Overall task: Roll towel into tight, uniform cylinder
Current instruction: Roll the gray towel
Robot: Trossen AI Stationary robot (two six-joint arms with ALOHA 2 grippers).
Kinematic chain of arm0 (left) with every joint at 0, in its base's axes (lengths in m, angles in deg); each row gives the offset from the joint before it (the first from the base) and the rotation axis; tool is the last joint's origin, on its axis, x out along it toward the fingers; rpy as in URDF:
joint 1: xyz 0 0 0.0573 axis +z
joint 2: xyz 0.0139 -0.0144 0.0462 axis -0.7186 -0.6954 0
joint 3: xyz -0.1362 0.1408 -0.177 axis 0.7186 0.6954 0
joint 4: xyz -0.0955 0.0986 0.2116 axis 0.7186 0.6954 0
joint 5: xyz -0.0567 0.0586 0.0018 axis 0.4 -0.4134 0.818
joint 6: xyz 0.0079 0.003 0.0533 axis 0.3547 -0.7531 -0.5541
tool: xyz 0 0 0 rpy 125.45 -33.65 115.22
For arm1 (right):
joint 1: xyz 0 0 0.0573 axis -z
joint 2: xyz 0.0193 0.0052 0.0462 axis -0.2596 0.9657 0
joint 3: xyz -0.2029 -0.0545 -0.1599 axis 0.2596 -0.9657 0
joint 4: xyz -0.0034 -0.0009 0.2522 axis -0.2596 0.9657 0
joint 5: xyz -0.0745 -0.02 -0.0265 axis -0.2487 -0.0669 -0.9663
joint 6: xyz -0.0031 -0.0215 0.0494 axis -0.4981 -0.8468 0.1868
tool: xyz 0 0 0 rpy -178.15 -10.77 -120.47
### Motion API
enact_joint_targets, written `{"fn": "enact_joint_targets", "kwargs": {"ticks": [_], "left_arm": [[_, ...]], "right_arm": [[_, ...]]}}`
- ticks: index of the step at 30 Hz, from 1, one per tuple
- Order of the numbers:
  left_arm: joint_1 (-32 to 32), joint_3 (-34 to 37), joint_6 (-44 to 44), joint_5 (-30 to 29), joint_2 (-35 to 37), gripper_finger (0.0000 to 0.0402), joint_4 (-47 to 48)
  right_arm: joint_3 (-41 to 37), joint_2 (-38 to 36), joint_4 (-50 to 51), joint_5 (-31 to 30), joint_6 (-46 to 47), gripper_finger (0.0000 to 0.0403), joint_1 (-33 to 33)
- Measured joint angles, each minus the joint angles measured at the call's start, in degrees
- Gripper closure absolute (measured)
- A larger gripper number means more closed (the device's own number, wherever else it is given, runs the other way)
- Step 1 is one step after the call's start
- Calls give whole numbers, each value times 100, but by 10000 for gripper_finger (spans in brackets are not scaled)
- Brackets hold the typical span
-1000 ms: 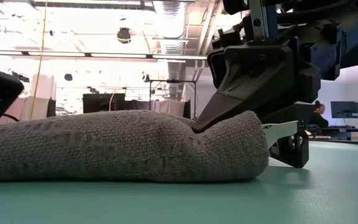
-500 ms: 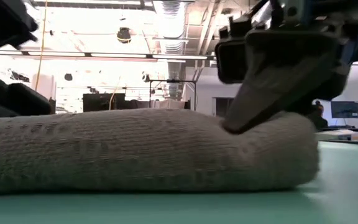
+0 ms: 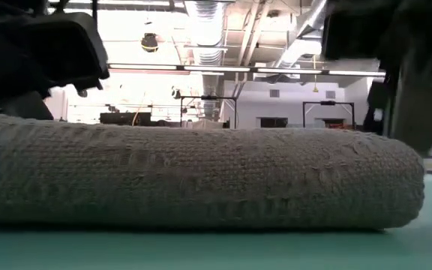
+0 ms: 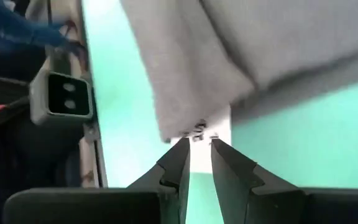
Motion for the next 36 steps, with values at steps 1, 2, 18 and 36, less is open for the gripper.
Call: {"fn": "enact_joint_targets", "kwargs": {"ticks": [1, 2, 18, 36], "left_arm": [[76, 0, 134, 155, 0, 388, -7], [141, 0, 237, 308, 0, 388, -28], [533, 567, 418, 360, 4, 386, -1270], [544, 1091, 1296, -492, 44, 386, -1149]], "right_arm": [[1, -68, 4, -269, -129, 310, -93], [4, -118, -39, -608, -286, 310, -183], [882, 1086, -1977, -2084, -4395, 297, -531], [1895, 1227, 789, -2635, -4012, 144, -108]]}}
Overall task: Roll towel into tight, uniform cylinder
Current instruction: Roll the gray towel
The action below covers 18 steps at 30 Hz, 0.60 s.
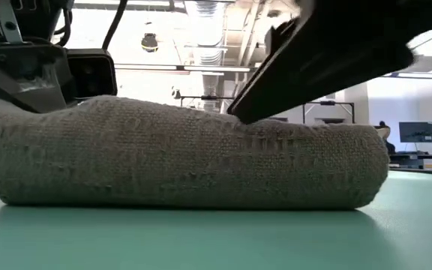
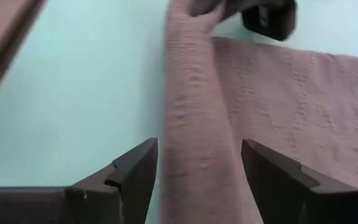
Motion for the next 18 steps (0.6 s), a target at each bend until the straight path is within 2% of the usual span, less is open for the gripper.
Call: {"fn": "enact_joint_targets", "kwargs": {"ticks": [5, 8, 11, 16, 18], "left_arm": [[2, -16, 164, -120, 0, 386, 52], [1, -16, 105, -137, -4, 383, 46], [-2, 6, -168, -11, -24, 370, -132], [69, 38, -533, 430, 61, 337, -318], [81, 27, -555, 495, 191, 332, -60]], "right_arm": [[-155, 0, 85, 46, 319, 150, 185], [-176, 0, 334, 270, 661, 175, 327], [-175, 0, 522, 622, 874, 229, 467], [-170, -1, 535, 1230, 910, 361, 630], [-170, -1, 533, 1566, 1006, 375, 684]]}}
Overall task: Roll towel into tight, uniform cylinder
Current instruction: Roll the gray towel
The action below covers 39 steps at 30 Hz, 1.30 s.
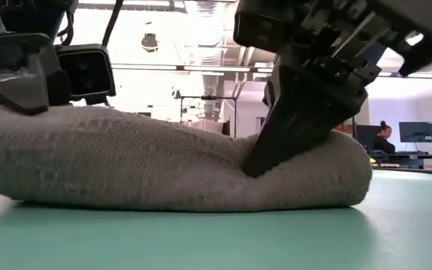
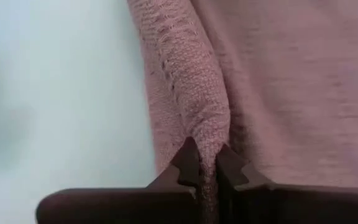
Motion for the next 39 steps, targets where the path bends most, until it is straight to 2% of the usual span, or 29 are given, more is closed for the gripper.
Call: {"fn": "enact_joint_targets", "kwargs": {"ticks": [3, 10, 13, 16, 18, 20, 23, 29, 35, 39], "left_arm": [[-2, 57, -232, -79, 303, 330, 433], [-22, 112, -814, -819, 1612, 338, 1975], [-238, 112, -1340, -1623, 2122, 339, 2033], [-561, 58, -2020, -2629, 2352, 339, 1620], [-730, -65, -2357, -3023, 2191, 339, 1592], [-812, -260, -2657, -3062, 1778, 339, 1451], [-879, -645, -3123, -2762, 1038, 339, 877], [-671, -1293, -3269, -2193, -219, 339, 986], [-429, -1425, -3265, -2171, -452, 339, 1294], [-415, -1425, -3269, -2196, -449, 342, 1323]], "right_arm": [[0, -1, 9, 399, 323, 371, 86], [-170, -12, -207, 546, 748, 371, 140], [-505, -29, -667, 691, 1144, 371, 227], [-880, -36, -1298, 841, 1386, 371, 332], [-1020, -32, -1555, 880, 1522, 371, 369], [-1093, -28, -1679, 890, 1629, 371, 393], [-1115, -23, -1682, 889, 1727, 368, 398], [-1119, -14, -1670, 892, 1823, 366, 398], [-1121, -8, -1667, 891, 1848, 361, 398], [-1121, -6, -1670, 895, 2212, 341, 433]]}}
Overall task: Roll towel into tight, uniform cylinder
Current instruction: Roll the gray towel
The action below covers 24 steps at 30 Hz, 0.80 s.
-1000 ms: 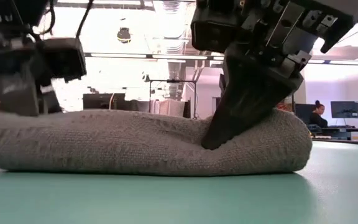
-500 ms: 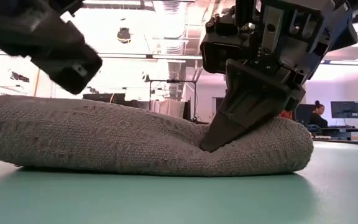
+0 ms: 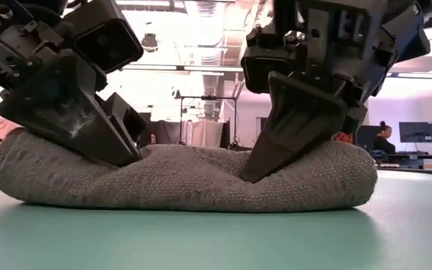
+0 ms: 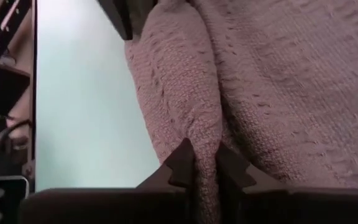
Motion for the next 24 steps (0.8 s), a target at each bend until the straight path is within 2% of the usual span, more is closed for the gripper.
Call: {"fn": "enact_joint_targets", "kwargs": {"ticks": [7, 11, 19, 24], "left_arm": [[0, -7, 24, -289, 9, 380, 370], [7, -7, 48, -338, 9, 399, 387], [6, -4, 111, -392, 9, 401, 424], [5, -1, 111, -387, 9, 401, 406]], "right_arm": [[-2, -151, 56, 685, 15, 267, 203], [-33, -488, 269, 640, -299, 231, 162], [-26, -1142, 1353, -711, -473, 214, -308], [-24, -1200, 1404, -1892, -491, 218, -912]]}}
